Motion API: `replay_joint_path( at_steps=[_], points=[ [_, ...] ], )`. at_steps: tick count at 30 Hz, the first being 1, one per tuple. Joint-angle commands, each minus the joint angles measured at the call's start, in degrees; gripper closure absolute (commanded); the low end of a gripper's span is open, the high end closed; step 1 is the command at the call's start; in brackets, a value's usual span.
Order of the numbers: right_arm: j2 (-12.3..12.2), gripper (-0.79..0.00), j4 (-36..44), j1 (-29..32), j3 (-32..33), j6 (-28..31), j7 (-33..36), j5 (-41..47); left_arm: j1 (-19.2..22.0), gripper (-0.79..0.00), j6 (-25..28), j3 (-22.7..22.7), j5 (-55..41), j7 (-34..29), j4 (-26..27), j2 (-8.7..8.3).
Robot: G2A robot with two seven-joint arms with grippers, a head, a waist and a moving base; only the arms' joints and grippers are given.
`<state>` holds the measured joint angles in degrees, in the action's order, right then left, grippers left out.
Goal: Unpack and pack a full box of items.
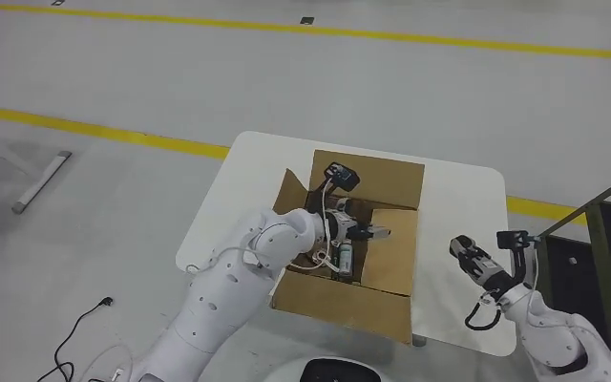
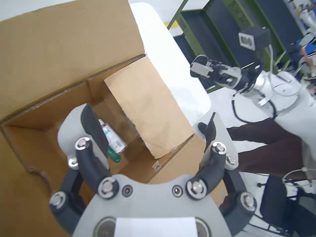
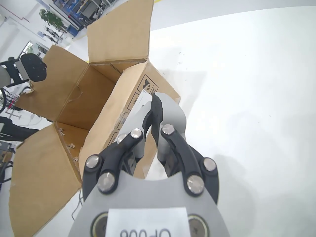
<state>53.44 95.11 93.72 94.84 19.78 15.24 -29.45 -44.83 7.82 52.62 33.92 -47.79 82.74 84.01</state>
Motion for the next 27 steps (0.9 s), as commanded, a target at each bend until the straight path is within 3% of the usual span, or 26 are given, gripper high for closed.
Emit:
replay_joint_path(
  at_steps=[1, 6, 13, 19, 27],
  points=[
    [0.0, 0.0, 0.2, 0.1, -0.8, 0.5, -2.0, -5.6, 0.0, -0.785, -1.4, -0.6, -5.0, 3.3, -2.1, 0.71],
    [0.8, 0.0, -2.1, 0.7, -4.3, -0.5, -8.7, -11.0, 1.1, -0.785, -1.4, -3.2, -15.6, 4.9, -11.4, 2.51],
    [1.7, 0.0, -4.3, -0.1, -7.6, -1.8, -12.4, -13.2, 4.4, -0.785, 1.5, -7.1, -18.6, 3.3, -24.0, 4.31],
    [2.1, 0.0, -4.9, -1.2, -9.5, -0.8, -11.4, -13.9, 6.4, -0.785, 1.7, -9.5, -16.0, 3.8, -29.2, 5.23],
    [2.8, 0.0, -5.8, -2.3, -11.8, 0.0, -11.1, -14.2, 6.8, -0.785, 3.9, -10.4, -20.1, 3.8, -33.9, 6.64]
  ],
)
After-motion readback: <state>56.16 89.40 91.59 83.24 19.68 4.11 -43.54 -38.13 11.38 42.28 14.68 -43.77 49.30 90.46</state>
